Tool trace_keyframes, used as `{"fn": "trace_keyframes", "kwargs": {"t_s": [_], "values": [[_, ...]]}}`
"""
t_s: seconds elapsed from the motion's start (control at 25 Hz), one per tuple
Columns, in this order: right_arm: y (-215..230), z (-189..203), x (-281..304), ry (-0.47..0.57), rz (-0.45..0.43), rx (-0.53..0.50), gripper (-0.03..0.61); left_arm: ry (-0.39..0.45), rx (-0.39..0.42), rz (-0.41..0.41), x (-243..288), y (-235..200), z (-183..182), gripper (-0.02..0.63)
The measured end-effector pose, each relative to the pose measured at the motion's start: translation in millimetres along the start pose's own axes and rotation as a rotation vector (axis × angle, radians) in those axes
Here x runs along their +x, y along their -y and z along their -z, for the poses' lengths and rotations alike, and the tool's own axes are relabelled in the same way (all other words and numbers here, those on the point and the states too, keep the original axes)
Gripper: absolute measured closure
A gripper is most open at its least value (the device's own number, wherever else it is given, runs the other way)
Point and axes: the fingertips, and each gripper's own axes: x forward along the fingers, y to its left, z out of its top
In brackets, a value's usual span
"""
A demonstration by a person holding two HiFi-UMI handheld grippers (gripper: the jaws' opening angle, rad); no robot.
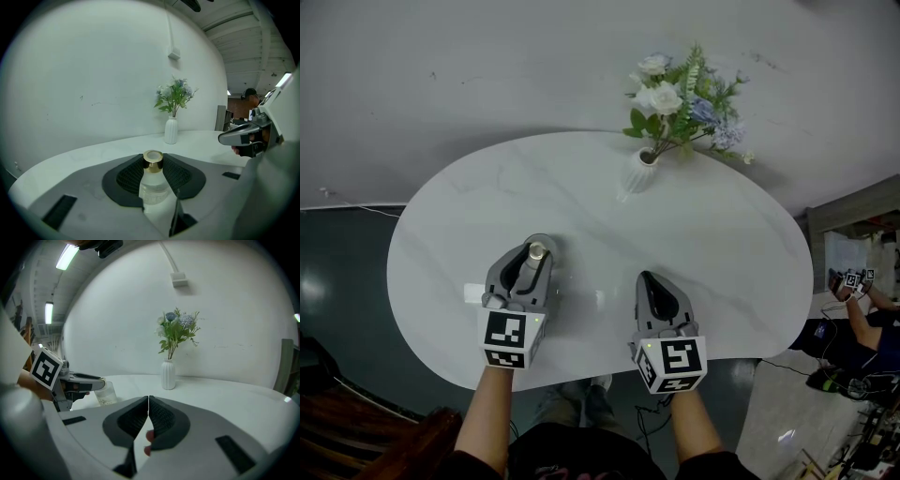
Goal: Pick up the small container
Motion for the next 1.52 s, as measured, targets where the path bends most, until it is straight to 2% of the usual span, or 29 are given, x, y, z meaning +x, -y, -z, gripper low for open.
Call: {"fn": "trace_keyframes", "kwargs": {"t_s": [0.68, 1.52], "values": [[9, -12, -10, 0.030, 0.013, -0.002, 0.512, 0.000, -0.012, -0.019, -5, -1, -5, 0.485], [2, -52, -61, 0.148, 0.016, -0.011, 0.512, 0.085, 0.021, -0.053, -60, 16, -53, 0.485]]}}
